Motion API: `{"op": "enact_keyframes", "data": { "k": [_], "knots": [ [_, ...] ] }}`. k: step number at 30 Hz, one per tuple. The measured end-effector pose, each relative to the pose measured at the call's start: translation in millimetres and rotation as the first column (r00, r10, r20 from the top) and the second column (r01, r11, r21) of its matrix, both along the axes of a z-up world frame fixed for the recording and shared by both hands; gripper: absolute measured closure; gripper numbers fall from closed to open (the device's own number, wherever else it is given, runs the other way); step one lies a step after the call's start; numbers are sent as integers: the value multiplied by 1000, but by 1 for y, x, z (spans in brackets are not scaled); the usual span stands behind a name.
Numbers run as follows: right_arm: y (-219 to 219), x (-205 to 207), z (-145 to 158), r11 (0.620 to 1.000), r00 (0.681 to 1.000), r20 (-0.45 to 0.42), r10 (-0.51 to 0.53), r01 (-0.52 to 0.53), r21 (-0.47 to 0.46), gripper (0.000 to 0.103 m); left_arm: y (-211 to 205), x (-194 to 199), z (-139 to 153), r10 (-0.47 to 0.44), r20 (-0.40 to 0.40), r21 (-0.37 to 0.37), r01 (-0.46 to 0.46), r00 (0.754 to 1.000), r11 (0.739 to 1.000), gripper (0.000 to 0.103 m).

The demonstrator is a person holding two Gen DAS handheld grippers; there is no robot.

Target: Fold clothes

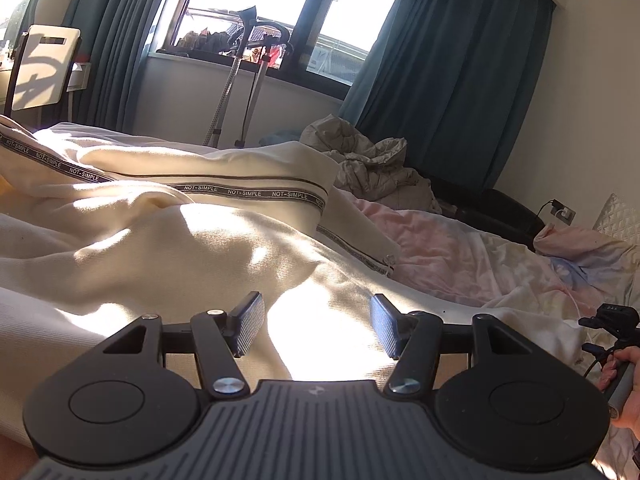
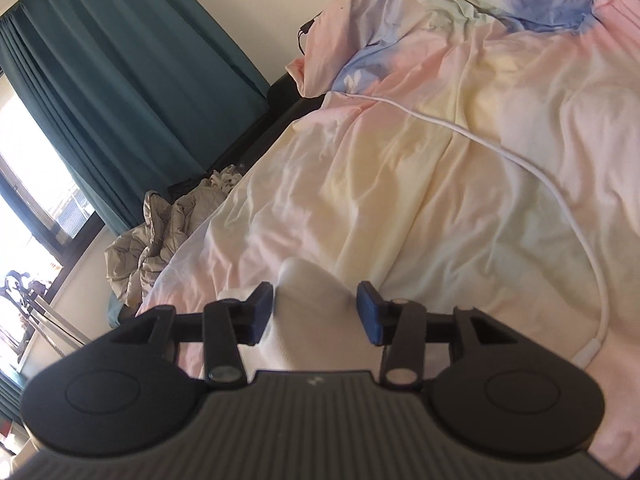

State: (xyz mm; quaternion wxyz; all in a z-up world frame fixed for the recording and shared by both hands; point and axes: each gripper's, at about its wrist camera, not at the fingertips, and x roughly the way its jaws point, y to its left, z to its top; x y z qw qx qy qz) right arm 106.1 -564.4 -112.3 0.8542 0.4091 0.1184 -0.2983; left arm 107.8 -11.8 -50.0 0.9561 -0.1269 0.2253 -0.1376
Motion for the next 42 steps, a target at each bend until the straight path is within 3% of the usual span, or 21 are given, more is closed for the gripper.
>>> {"op": "enact_keyframes", "data": {
  "k": [4,8,10,16,20,24,26,31,35,36,38,39,40,42],
  "knots": [
    [8,-13,-1,988,999,-38,20,-14,151,51,2,-7,6,3,15,-4,-3,1000,1000,40],
    [12,1,-14,988,989,-129,76,-57,145,50,1,-11,8,1,21,0,-1,1000,1000,40],
    [10,8,-30,981,984,-159,77,-47,187,50,1,-9,7,5,13,0,-5,1000,1000,40],
    [5,14,-45,957,996,-80,46,-21,289,44,6,-2,6,35,-22,-15,-36,999,999,40],
    [4,-1,-43,911,1000,-16,-14,19,412,44,27,1,17,77,-63,-70,-82,995,994,40],
    [15,-12,-29,911,998,-53,16,7,413,44,60,-2,36,148,-69,-124,-156,986,980,33],
    [24,-11,-24,911,994,-67,84,-50,409,44,77,-5,44,187,-71,-136,-195,980,971,33],
    [35,-3,-33,857,987,-51,154,-108,504,39,123,-16,57,269,-128,-167,-288,955,943,33],
    [27,4,-51,845,995,1,95,-81,529,39,165,-36,66,324,-195,-213,-363,926,907,31],
    [24,6,-53,849,997,21,80,-79,522,40,176,-43,68,339,-215,-229,-384,916,895,30],
    [17,9,-53,866,997,60,55,-78,494,52,198,-56,71,365,-256,-259,-427,895,866,29],
    [14,9,-50,881,996,80,46,-79,466,84,209,-63,72,381,-283,-274,-455,880,847,29],
    [11,9,-47,896,994,100,39,-79,438,96,220,-69,72,401,-313,-281,-487,861,827,29],
    [7,4,-32,916,982,184,28,-99,389,97,236,-79,70,426,-347,-299,-529,836,794,29]
  ]
}}
